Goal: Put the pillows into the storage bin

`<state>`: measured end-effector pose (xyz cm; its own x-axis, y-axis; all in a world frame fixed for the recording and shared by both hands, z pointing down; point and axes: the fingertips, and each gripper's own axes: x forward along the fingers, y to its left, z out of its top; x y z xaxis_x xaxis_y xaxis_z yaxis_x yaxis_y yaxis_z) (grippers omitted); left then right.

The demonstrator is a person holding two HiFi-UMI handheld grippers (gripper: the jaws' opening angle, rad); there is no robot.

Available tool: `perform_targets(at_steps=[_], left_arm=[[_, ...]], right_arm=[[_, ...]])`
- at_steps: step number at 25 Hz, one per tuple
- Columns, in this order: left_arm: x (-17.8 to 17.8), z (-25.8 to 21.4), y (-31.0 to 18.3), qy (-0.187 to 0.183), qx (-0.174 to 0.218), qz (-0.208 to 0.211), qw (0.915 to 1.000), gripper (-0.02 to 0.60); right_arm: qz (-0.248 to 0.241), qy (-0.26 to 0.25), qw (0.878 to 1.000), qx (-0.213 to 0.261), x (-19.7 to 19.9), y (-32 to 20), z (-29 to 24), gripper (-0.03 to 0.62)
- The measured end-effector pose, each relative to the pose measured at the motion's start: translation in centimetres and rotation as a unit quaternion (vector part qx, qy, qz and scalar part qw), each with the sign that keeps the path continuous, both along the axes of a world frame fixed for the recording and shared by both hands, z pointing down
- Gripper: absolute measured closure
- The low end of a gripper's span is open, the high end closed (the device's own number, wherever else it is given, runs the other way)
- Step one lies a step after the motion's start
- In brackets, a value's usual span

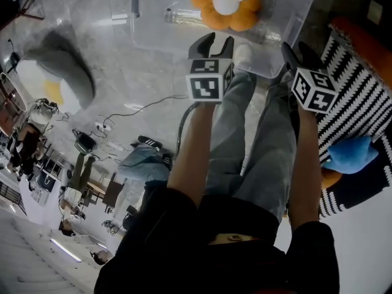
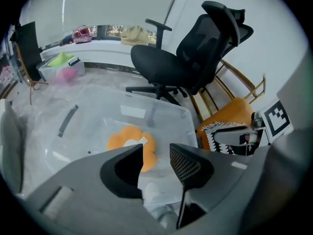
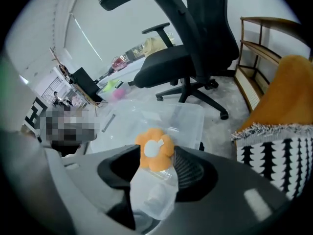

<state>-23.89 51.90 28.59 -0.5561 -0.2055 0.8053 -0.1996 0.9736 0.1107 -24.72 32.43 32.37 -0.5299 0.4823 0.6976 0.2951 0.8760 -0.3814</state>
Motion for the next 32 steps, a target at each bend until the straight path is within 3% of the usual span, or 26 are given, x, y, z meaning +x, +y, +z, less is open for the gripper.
perform_targets(at_steps=[3, 7, 10, 16, 21, 27, 29, 30, 32], left_arm=[[-0.3, 0.1, -3.0, -0.001, 0.02, 0.032, 0.9993, 0.429], [-0.1, -0.2, -6.6, -0.009, 0.025, 0.066, 0.9975, 0.5], [0.3, -0.2, -10.1, -0.011, 0.019, 0.103, 0.9944, 0.532], [2.3, -0.3, -17.2, -0.014, 0.023, 0.189, 0.9817, 0.571], [6.4, -0.2, -23.7, -0.006, 0.024, 0.235, 0.9718, 0.571], [11.4, 0.5, -29.6, 0.0, 0.027, 0.315, 0.9486, 0.572], [12.2, 2.6, -31.7, 0.005, 0.029, 0.338, 0.9407, 0.572], [12.8, 4.7, -33.4, 0.015, 0.033, 0.355, 0.934, 0.572], [15.1, 10.2, -38.3, 0.057, 0.074, 0.401, 0.9115, 0.572]], right_arm=[[0.028, 0.008, 0.999, -0.021, 1.2, -1.7, 0.0, 0.486], [0.072, -0.007, 0.997, -0.038, 2.6, -4.6, -0.9, 0.497], [0.109, -0.023, 0.993, -0.04, 3.8, -7.8, -1.2, 0.562], [0.16, -0.045, 0.984, -0.059, 7.7, -12.3, -1.9, 0.591], [0.184, -0.06, 0.978, -0.075, 12.6, -16.8, -2.7, 0.591], [0.274, -0.065, 0.954, -0.107, 19.3, -20.9, -2.1, 0.591], [0.302, -0.067, 0.944, -0.113, 20.3, -22.9, 0.0, 0.591], [0.317, -0.06, 0.941, -0.104, 20.8, -24.5, 1.7, 0.591], [0.357, -0.025, 0.933, -0.051, 23.4, -29.1, 5.4, 0.591]])
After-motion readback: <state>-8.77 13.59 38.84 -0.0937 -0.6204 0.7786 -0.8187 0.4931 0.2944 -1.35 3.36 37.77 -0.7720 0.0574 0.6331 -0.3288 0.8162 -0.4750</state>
